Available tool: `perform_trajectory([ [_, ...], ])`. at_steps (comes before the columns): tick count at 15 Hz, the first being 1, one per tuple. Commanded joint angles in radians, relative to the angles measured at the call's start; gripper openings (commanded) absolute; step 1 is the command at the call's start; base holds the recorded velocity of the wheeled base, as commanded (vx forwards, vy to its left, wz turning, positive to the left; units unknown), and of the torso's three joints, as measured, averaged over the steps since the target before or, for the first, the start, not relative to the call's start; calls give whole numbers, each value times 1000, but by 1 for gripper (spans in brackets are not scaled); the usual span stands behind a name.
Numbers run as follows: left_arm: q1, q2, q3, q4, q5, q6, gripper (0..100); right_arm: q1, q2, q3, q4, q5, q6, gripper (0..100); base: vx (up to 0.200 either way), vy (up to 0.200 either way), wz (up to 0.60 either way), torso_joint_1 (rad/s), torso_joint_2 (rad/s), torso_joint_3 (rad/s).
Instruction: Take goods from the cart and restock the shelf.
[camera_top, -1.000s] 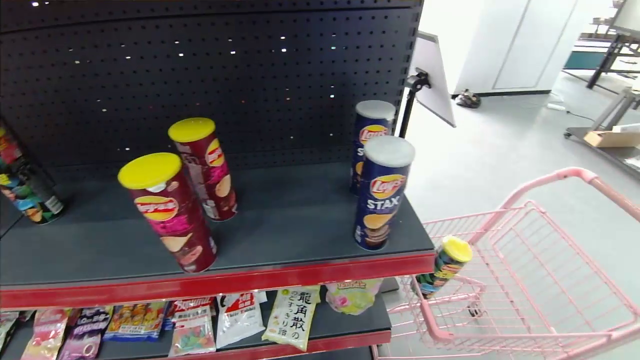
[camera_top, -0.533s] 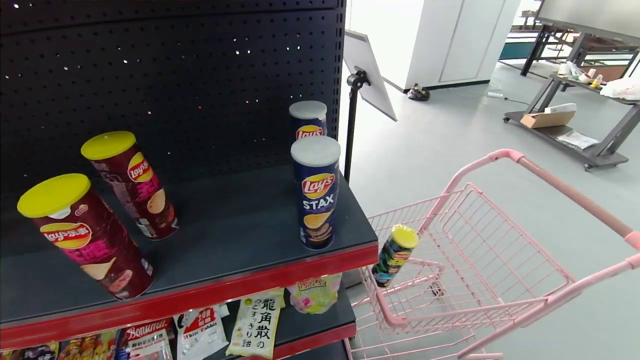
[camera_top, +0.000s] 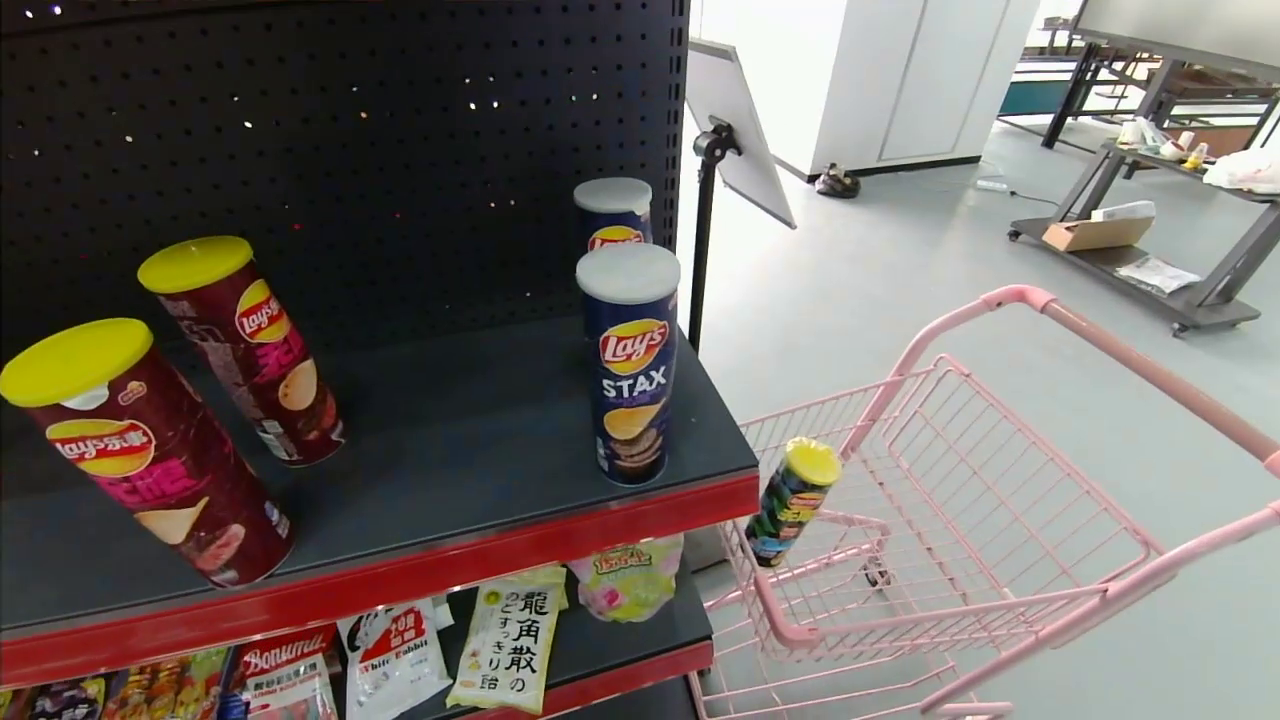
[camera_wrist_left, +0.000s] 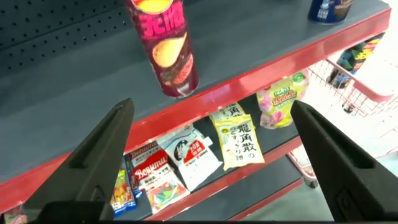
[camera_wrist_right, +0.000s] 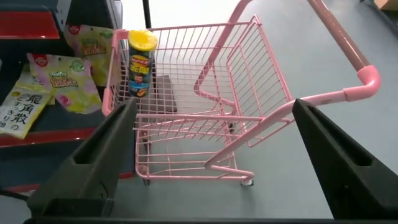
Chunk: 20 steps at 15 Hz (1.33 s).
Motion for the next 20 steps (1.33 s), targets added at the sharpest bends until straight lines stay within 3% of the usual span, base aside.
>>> perform_trajectory([
  [1,0,-13,4,1,2,0,100,0,-4,5,0,0,0,100,0,0,0,-139,349,217],
  [17,0,-60,40,2,2,0,100,-2,-19,61,2,-13,-2,100,0,0,0,-155,429,274],
  [20,0,-62,40,2,5,-2,100,3,79,18,-14,-2,-5,100,0,0,0,-116,388,271],
])
